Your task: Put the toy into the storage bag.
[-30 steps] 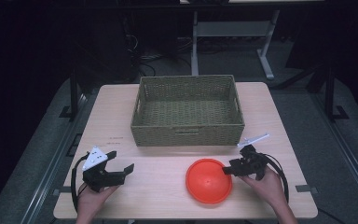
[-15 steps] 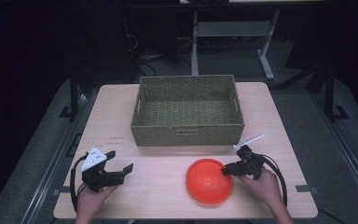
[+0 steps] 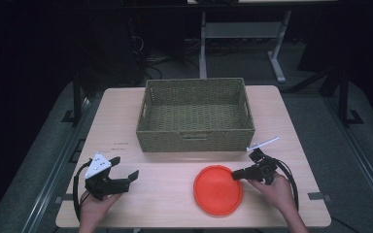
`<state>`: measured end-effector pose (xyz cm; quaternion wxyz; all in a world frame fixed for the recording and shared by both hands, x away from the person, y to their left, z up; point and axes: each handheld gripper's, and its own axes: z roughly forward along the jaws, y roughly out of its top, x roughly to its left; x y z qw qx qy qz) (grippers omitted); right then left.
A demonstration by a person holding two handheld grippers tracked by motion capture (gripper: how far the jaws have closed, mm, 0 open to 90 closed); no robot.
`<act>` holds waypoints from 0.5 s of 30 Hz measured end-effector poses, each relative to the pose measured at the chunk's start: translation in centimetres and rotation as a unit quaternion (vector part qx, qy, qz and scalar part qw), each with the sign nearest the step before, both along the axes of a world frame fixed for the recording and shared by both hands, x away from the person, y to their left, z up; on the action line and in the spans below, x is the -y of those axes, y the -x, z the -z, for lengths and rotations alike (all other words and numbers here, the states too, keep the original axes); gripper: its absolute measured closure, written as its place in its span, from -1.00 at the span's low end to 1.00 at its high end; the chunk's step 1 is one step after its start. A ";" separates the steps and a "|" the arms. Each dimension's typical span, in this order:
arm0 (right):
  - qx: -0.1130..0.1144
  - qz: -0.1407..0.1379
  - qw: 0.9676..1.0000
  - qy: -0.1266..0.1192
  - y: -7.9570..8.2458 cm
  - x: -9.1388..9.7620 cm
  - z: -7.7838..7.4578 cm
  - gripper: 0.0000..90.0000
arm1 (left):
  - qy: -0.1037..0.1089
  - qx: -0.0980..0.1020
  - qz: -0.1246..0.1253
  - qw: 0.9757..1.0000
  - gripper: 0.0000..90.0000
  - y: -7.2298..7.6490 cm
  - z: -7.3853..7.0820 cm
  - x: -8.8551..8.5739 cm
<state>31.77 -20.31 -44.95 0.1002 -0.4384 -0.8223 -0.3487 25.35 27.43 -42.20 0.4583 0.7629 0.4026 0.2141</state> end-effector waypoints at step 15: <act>0.011 -0.014 0.999 -0.035 0.3 0.0 -2.8 0.82 | -0.002 0.002 -0.003 1.000 -0.71 0.0 -0.1 -0.1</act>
